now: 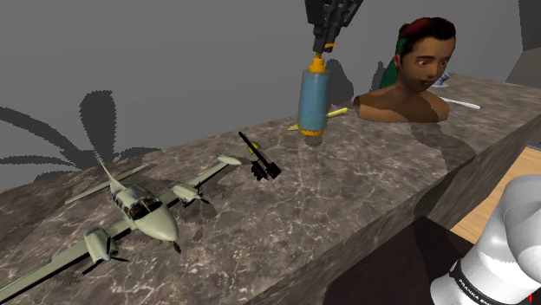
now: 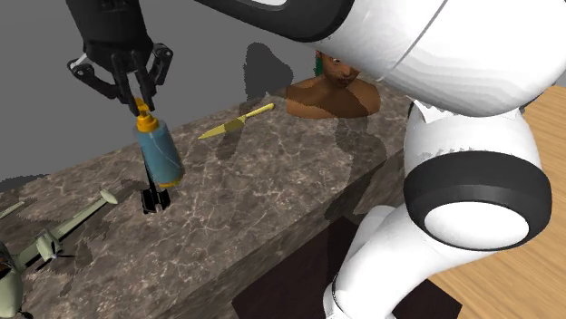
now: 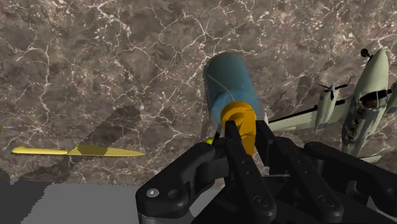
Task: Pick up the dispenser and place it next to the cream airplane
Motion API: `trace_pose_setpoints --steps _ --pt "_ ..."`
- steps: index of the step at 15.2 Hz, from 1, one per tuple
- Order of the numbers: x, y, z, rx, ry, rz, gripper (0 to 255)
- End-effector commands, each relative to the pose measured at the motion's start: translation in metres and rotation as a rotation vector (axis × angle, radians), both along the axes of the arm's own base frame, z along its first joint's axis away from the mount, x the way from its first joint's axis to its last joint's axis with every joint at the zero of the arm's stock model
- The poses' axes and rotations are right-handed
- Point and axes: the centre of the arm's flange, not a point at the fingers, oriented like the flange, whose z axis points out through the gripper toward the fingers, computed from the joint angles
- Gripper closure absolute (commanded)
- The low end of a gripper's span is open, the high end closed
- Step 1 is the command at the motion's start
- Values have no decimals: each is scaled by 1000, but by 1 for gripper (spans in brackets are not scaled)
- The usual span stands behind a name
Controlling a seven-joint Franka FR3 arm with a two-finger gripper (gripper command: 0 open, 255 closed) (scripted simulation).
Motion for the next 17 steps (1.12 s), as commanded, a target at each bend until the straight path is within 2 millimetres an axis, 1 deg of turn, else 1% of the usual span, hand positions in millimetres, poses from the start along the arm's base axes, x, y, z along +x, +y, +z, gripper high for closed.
trace_pose_setpoints --steps 1,16,17 --pt "-8 27 -2 0 0 -1 255" --pt "-57 217 -26 0 0 -1 255" --pt "-57 217 -31 0 0 -1 255"
